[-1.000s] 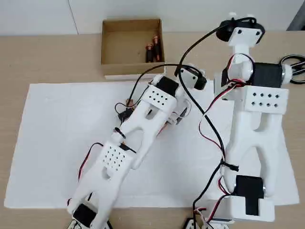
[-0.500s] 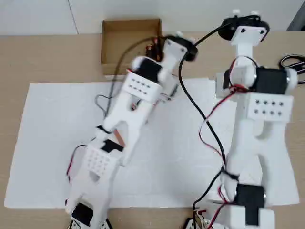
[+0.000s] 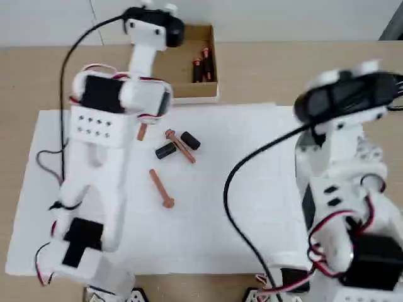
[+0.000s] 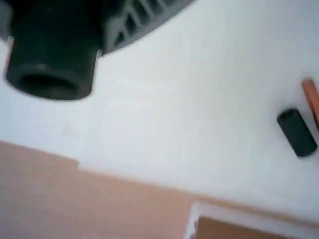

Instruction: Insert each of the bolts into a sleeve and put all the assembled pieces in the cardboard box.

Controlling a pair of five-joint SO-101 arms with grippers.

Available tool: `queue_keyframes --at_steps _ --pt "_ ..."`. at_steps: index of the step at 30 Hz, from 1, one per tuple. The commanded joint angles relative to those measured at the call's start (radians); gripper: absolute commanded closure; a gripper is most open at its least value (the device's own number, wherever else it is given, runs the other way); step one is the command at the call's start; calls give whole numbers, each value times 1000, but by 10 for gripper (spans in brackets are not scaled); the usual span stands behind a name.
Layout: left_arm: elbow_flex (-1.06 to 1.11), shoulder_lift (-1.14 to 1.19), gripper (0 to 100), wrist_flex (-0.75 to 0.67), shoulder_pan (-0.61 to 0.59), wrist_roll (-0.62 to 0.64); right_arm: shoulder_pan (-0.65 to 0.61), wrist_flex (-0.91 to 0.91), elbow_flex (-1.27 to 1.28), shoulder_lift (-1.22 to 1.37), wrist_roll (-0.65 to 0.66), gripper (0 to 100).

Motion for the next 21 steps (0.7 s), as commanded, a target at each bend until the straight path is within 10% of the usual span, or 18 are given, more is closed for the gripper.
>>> queue_keyframes --at_steps 1,21 --pt "59 -161 995 18 -34 -25 25 21 91 -202 57 996" --pt "438 -377 995 18 -41 -124 -257 -147 669 -730 -98 995"
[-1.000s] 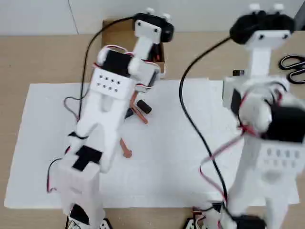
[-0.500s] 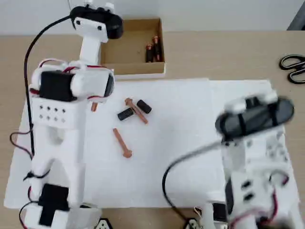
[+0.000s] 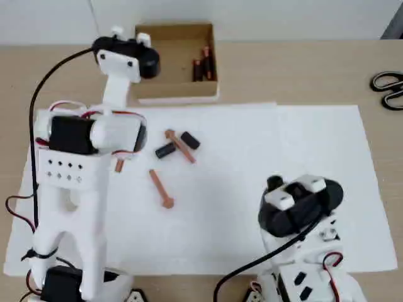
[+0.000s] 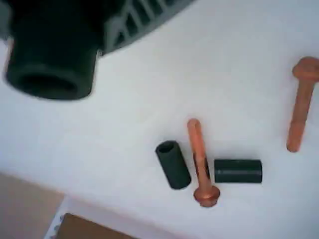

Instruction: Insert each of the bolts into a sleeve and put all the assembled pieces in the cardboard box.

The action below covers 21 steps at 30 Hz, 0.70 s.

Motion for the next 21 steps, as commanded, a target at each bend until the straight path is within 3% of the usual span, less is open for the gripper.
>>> queue_keyframes --at_steps 1,7,10,15,18,21 --pt "2 -44 995 18 -5 -84 28 -90 44 -1 -2 995" --pt "4 -127 995 18 2 -101 27 -151 149 -7 -18 995" --pt "5 -249 995 18 32 -120 28 -196 178 -61 -110 995" --pt "10 -486 995 17 32 -282 30 -242 253 -102 -224 995" --pt "54 -583 995 17 49 -221 28 -245 298 -102 -241 995" --pt "128 -624 995 -17 61 -83 28 -320 342 -102 -241 995"
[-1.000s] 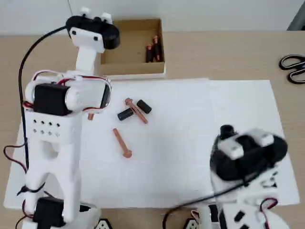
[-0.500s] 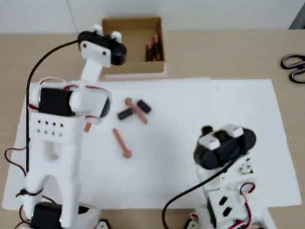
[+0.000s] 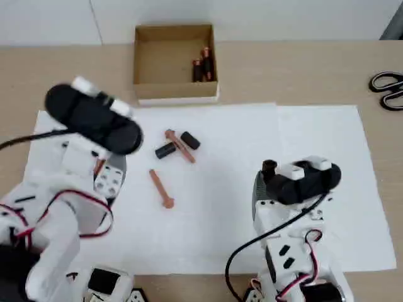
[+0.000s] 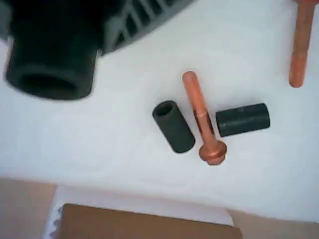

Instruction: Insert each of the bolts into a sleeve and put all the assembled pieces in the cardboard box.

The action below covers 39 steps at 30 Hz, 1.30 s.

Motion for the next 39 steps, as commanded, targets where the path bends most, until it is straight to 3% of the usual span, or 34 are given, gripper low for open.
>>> queue_keyframes --at_steps 1,6,19,32,39 --pt "71 -41 995 -38 11 157 5 -114 29 -7 -9 995" --pt "260 -41 995 -279 11 394 4 -369 143 -7 -8 995" --pt "631 -46 995 -887 14 667 -48 -924 548 -7 -3 995" --pt "694 -43 995 -933 84 667 -145 -915 551 -7 -8 995" --pt "762 -49 995 -1059 175 663 -265 -811 551 -7 -5 995"
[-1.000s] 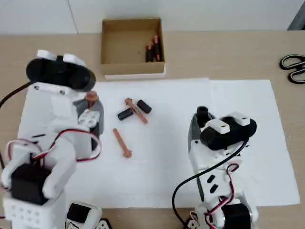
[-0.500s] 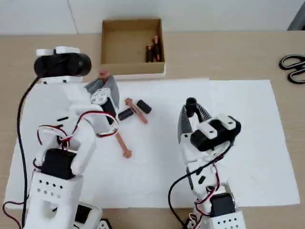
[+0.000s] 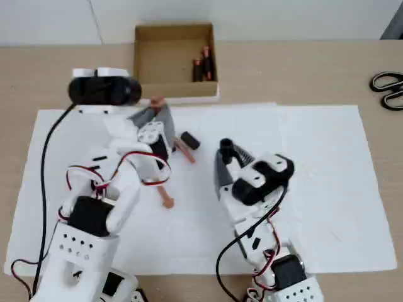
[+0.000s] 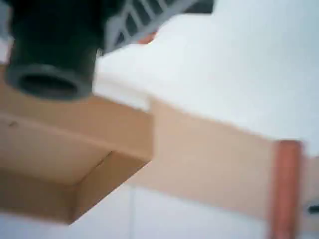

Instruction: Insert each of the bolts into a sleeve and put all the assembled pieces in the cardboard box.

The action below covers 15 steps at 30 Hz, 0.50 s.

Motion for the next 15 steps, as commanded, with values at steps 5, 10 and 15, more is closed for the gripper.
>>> queue_keyframes --at_steps 5,10,15 --pt "-7 -15 995 -77 89 0 -65 25 8 -12 -3 995" --pt "18 -6 995 -127 129 2 -67 91 8 -12 -3 995" --pt "51 -6 995 -195 216 2 -68 97 8 -13 -3 995"
